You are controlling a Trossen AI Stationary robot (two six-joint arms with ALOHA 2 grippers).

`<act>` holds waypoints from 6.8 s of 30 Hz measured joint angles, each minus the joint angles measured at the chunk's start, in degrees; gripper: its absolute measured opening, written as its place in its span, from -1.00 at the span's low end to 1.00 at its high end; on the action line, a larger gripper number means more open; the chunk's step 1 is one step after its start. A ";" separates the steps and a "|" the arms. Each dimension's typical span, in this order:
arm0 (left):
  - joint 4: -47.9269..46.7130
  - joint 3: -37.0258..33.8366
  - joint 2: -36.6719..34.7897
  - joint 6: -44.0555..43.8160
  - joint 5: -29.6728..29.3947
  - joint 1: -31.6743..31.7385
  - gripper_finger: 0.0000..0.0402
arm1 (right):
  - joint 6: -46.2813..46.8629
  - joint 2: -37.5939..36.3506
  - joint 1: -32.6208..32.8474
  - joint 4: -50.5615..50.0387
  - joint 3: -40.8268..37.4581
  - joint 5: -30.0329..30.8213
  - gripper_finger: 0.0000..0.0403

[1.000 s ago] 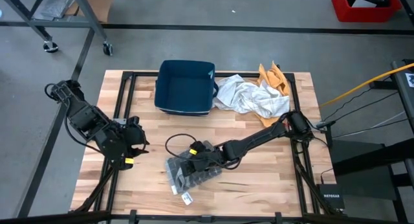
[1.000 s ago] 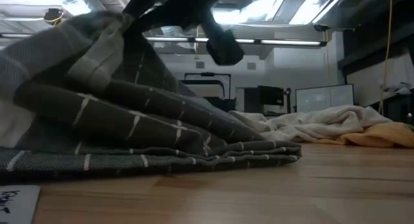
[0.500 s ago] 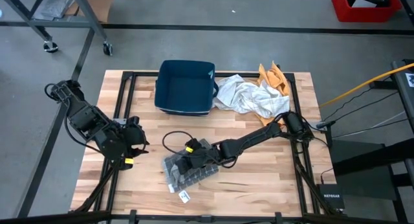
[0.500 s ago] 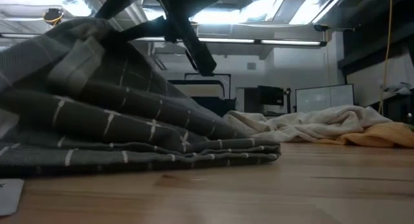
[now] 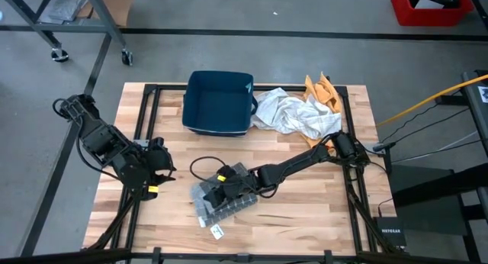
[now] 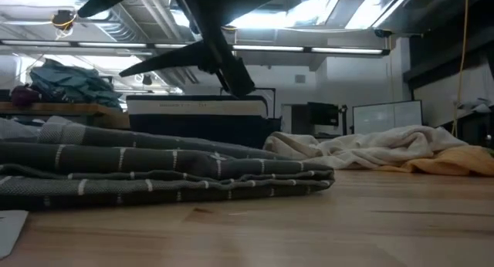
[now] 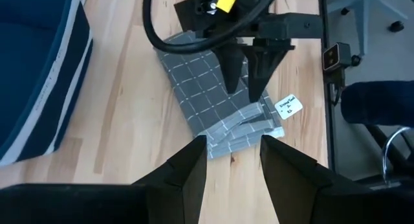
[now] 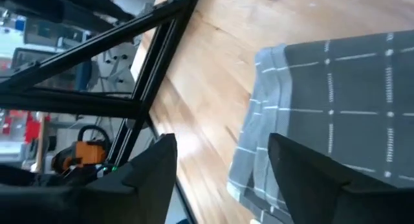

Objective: Fold towel
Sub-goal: Move the gray patterned towel to the top left, then fold the white patterned towel

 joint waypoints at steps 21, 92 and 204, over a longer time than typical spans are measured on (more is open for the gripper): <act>-0.85 0.00 1.65 0.10 0.05 0.07 -0.32 | -22.14 -6.73 -0.75 -3.83 0.00 3.07 0.23; 11.45 -1.43 48.02 -15.97 0.17 22.99 -0.32 | -29.58 -25.79 18.60 -82.47 -0.02 15.98 0.23; 85.00 -28.11 20.15 2.35 -7.74 16.11 -0.32 | -7.15 -76.01 -14.97 -84.30 -39.42 16.54 0.23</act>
